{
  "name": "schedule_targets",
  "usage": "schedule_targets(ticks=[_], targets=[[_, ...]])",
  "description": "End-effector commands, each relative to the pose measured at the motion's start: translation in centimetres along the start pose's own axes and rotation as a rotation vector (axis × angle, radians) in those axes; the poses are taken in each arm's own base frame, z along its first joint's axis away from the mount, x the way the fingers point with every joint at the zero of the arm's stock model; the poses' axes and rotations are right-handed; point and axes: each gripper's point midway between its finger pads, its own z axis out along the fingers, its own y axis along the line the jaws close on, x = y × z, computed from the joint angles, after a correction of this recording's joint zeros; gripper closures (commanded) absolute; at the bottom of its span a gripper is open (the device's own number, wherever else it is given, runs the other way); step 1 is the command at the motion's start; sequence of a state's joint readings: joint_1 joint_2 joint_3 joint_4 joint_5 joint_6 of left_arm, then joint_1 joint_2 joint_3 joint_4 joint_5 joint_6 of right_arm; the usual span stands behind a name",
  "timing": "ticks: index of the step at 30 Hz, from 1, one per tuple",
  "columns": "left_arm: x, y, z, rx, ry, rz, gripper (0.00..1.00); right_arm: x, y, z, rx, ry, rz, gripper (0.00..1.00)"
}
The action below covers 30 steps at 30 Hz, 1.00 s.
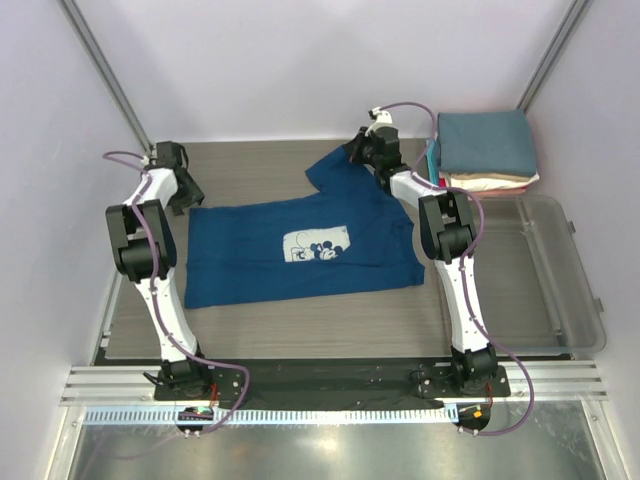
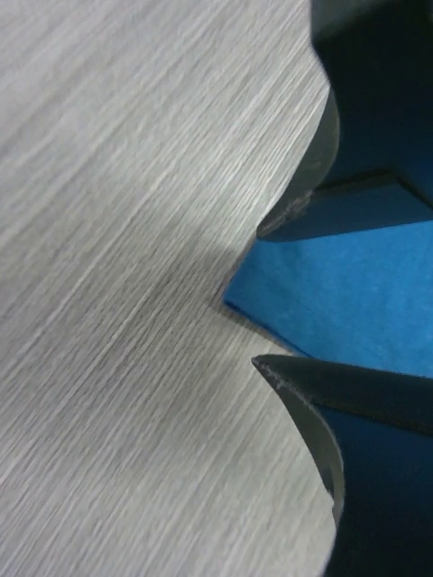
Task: Fold and stack the t-shirts
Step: Fold the tshirt
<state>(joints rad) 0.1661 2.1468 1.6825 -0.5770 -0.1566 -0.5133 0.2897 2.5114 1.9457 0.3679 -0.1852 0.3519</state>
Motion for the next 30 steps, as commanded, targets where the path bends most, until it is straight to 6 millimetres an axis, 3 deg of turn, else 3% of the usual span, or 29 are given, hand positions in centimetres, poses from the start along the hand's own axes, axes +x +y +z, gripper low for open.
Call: schedule_targets(ticks=[1,3,6,13,21,23,25,28,30], targets=[[-1.5,-0.5,-0.1,0.024,-0.025,0.013,0.47,-6.0,2.7,-0.9,-0.065,-0.121,-0.003,0.99],[-0.6,-0.2,0.9,0.014,0.0,0.018,0.53,-6.0,2.7,-0.9,-0.066,-0.121,0.004,0.99],[0.1,0.2,1.8,-0.006,0.016,0.019,0.53,-5.8,2.5,-0.7,-0.06,-0.115,0.01,0.99],[0.6,0.7,2.6,-0.026,0.026,0.033,0.61,-5.2,2.0,-0.6,-0.049,-0.097,0.016,0.99],[0.3,0.0,2.4,0.001,0.021,0.028,0.79,-4.7,2.2,-0.6,-0.061,-0.081,0.019,0.99],[0.2,-0.5,2.4,0.021,0.025,0.028,0.89,-4.8,2.3,-0.7,-0.069,-0.08,0.019,0.99],[0.0,-0.5,2.3,0.023,0.021,0.023,0.99,-5.5,3.4,-1.2,-0.115,-0.091,0.014,0.99],[-0.4,-0.8,1.0,0.041,0.006,0.01,1.0,-6.3,5.4,-2.5,-0.206,-0.099,-0.006,0.99],[-0.9,-0.8,-0.3,0.053,-0.013,-0.005,1.0,-8.3,7.3,-3.9,-0.257,-0.124,-0.028,0.99]])
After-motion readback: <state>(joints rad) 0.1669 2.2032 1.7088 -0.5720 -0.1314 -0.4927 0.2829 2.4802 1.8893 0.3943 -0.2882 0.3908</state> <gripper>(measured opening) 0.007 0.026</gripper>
